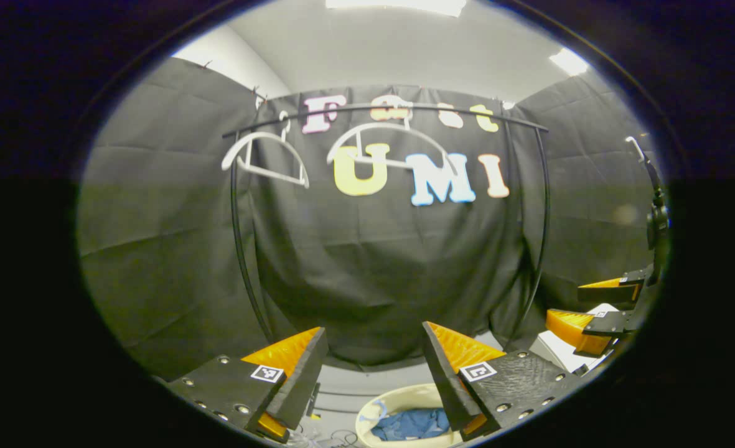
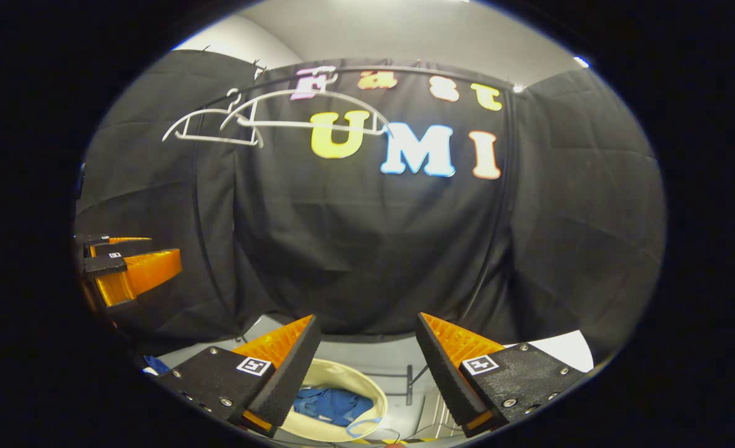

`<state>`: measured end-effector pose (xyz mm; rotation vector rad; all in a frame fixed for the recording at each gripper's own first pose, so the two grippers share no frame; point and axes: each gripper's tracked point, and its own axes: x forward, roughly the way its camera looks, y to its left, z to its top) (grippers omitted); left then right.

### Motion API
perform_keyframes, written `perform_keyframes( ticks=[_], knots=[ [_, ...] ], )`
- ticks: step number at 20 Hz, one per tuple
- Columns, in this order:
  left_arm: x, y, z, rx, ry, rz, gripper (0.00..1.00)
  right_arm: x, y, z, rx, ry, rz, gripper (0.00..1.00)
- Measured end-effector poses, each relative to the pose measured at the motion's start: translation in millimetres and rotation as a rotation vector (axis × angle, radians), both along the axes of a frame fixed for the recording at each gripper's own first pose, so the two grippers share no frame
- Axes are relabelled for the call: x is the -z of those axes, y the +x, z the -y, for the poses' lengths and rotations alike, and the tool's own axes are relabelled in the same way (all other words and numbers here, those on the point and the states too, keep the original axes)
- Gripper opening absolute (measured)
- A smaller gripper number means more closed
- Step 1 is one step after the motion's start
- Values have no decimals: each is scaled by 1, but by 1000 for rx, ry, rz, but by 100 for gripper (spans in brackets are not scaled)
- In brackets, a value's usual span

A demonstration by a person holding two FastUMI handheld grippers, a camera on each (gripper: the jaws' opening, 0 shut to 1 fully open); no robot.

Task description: Grasp the clothes on the hanger with both hands and then place them into the laundry hamper below.

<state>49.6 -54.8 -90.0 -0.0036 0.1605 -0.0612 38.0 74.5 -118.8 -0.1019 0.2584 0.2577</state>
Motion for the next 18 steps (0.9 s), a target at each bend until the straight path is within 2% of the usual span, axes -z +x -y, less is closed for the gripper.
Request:
perform_keyframes(
  ticks=[3, 9, 18],
  knots=[
    [-45, 4, -2, -12, -16, 89, 92, -38, -2, 20, 29, 38, 75, 96],
    [-101, -33, -8, -47, -13, 176, 92, -102, -29, 69, 88, 71, 218, 95],
    [-143, -82, -4, -105, 9, 237, 92, -138, -65, 113, 112, 114, 290, 95]
  ],
)
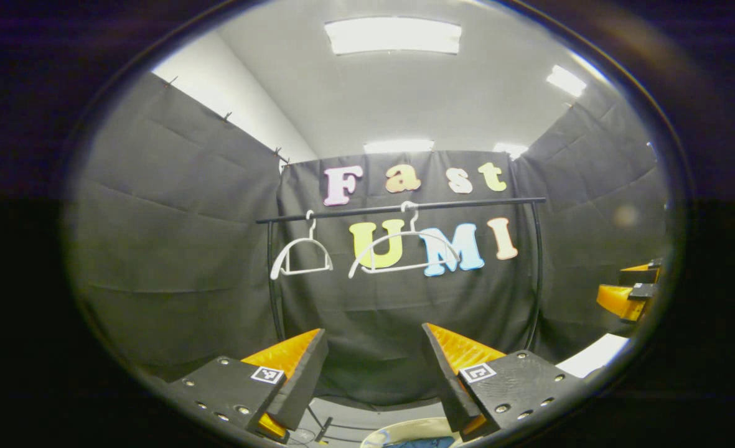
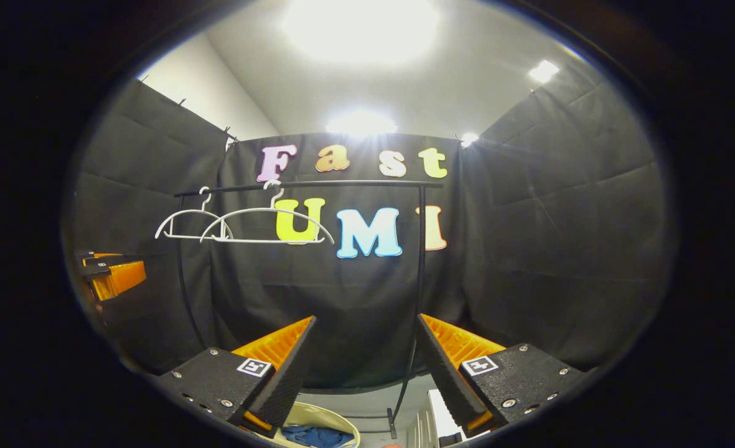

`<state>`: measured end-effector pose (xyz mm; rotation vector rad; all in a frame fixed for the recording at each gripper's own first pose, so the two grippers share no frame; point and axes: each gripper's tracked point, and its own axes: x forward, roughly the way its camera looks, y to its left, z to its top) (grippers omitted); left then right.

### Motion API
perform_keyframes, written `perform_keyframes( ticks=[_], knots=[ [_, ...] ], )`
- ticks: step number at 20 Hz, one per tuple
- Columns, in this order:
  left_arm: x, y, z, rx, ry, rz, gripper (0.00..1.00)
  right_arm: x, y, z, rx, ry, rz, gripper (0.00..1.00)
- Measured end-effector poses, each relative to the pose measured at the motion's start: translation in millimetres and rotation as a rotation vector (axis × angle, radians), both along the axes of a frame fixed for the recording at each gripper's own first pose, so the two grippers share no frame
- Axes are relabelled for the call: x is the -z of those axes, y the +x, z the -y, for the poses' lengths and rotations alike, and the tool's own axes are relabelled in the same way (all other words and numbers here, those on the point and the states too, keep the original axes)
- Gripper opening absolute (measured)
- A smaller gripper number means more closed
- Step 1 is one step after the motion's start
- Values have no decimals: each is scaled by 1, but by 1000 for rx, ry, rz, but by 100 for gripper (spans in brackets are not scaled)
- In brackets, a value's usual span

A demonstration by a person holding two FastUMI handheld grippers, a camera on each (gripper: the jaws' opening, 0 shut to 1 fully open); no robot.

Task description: Grasp the clothes on the hanger with both hands and then place them into the laundry hamper below.

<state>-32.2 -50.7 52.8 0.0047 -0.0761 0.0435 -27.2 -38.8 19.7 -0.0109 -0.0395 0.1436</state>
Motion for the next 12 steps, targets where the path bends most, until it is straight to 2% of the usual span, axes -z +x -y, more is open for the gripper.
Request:
perform_keyframes(
  ticks=[5, 6, 7, 12],
  knots=[
    [-7, -12, 3, -14, 0, 7, 87, -12, -13, 17, 10, 12, 26, 96],
    [-8, -16, 4, -18, 4, 9, 92, -13, -14, 18, 8, 15, 27, 95],
    [-9, -20, 7, -19, 8, 9, 81, -14, -16, 21, 7, 15, 27, 96],
    [-11, -20, 13, -25, 14, 13, 81, -19, -17, 27, 3, 13, 33, 95]
  ],
)
